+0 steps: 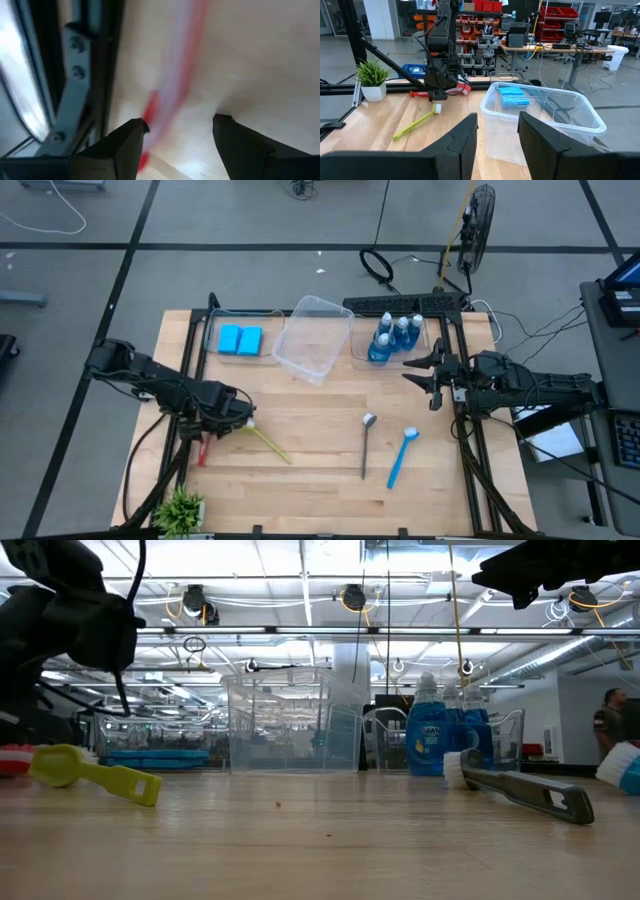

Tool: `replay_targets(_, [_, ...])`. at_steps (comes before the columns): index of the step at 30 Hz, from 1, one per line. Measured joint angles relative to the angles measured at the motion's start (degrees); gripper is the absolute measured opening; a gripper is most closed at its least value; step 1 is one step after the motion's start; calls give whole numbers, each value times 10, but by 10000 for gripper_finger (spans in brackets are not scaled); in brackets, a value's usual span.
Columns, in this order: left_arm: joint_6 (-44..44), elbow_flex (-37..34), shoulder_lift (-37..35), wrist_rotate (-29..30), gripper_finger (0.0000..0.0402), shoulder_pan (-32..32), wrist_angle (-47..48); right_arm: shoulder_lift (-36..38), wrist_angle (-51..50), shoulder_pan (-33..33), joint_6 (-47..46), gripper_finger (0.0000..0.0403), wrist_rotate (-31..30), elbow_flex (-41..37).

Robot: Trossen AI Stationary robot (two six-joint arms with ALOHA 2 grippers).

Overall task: Pick & Place Kitchen Sink Supplies
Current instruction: Put the red dish brush into the middle transparent bin

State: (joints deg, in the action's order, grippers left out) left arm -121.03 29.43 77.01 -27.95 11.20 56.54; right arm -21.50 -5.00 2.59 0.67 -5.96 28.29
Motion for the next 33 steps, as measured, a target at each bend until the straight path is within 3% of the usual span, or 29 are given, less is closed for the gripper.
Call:
replay_targets(11, [8,-4,0,5,239,2,10,0,0,0,0,130,0,0])
replay_targets(16, [20,-19,0,-2,236,2,-28,0,0,0,0,130,0,0])
replay_targets(19, [24,-22,2,0,213,0,-42,0,0,0,0,130,0,0])
replay_targets(27, [40,-22,3,13,94,1,-61,0,0,0,0,130,0,0])
replay_targets(33, [44,-18,4,21,84,2,-59,0,0,0,0,130,0,0])
